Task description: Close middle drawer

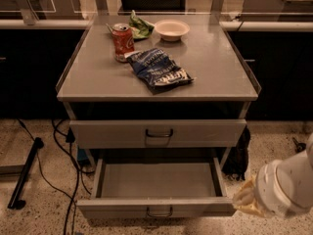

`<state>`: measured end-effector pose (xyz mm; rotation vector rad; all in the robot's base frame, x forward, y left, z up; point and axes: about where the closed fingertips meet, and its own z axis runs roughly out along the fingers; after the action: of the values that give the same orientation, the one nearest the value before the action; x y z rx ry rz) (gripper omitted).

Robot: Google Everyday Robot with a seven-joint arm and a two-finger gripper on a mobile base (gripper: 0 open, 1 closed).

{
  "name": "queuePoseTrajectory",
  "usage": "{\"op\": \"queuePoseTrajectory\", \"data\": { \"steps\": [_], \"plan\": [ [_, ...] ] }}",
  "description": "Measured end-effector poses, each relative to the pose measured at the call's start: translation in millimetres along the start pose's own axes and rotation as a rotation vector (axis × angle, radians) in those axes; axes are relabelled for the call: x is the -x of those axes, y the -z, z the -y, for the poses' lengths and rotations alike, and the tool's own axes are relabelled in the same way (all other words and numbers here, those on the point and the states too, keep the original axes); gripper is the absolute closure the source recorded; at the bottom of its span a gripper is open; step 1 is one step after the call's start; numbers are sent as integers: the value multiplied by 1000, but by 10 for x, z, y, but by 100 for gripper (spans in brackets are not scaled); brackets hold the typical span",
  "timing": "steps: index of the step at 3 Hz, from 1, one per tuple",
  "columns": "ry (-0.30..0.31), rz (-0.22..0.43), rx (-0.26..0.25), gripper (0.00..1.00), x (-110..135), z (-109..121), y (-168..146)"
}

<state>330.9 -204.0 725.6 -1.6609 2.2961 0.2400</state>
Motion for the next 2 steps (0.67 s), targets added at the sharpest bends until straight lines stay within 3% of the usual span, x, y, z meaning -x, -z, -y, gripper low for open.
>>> {"op": "queuePoseTrajectory", "data": {
  "steps": [1,2],
  "plan": [
    [-36,23,19,100,-388,-217,-561],
    [-117,96,99,100,-809,-551,-1381]
  ]
}}
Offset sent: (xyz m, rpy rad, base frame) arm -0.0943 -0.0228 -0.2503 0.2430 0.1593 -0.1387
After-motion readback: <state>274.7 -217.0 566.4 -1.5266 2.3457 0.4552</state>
